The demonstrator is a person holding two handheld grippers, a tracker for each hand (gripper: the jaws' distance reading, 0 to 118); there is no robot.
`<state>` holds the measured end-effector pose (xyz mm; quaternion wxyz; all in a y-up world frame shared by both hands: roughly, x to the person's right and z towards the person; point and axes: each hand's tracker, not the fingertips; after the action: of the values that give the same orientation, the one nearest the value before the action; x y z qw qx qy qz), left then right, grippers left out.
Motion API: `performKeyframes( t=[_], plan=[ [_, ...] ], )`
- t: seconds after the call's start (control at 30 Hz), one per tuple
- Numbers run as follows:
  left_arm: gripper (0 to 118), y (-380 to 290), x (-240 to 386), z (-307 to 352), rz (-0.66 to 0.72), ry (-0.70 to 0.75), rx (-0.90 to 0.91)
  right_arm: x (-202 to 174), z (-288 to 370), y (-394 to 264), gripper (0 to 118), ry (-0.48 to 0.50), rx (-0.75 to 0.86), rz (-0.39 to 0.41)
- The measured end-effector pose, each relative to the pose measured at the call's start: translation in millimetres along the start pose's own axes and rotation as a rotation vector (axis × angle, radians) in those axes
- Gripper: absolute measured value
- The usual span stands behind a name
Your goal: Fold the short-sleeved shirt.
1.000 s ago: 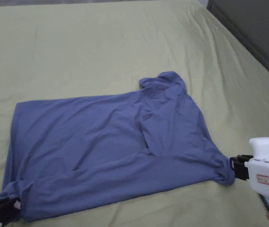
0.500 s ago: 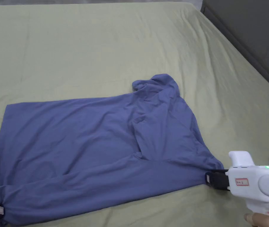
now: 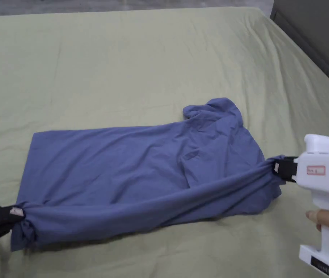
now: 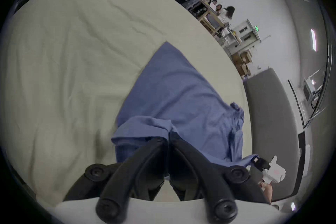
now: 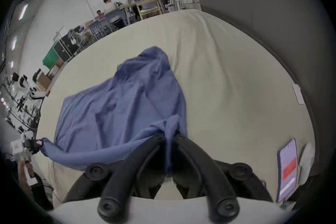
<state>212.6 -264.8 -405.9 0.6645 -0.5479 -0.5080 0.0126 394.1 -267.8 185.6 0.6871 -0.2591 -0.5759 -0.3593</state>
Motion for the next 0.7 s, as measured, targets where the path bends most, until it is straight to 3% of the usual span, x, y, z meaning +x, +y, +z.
performKeyframes(
  t=[0.17, 0.3, 0.47, 0.63, 0.67, 0.7],
  plan=[
    [1, 44, 19, -48, 0.058, 0.002, 0.023, -22, -60, 43, 7, -0.033, -0.042, 0.017],
    [1, 61, 29, -100, -0.006, 0.171, 0.048, -37, -105, 54, 7, -0.102, -0.104, 0.039],
    [1, 53, 23, -147, -0.131, 0.315, -0.045, -44, -137, 44, 7, -0.173, -0.190, 0.116],
    [1, 51, 29, -148, -0.148, 0.310, -0.031, -37, -151, 51, 16, -0.175, -0.185, 0.164],
    [1, 53, 30, -143, -0.150, 0.313, -0.041, -38, -148, 56, 24, -0.188, -0.183, 0.184],
    [19, 57, 34, -135, -0.146, 0.311, -0.043, -39, -139, 60, 61, -0.237, -0.148, 0.208]
  ],
)
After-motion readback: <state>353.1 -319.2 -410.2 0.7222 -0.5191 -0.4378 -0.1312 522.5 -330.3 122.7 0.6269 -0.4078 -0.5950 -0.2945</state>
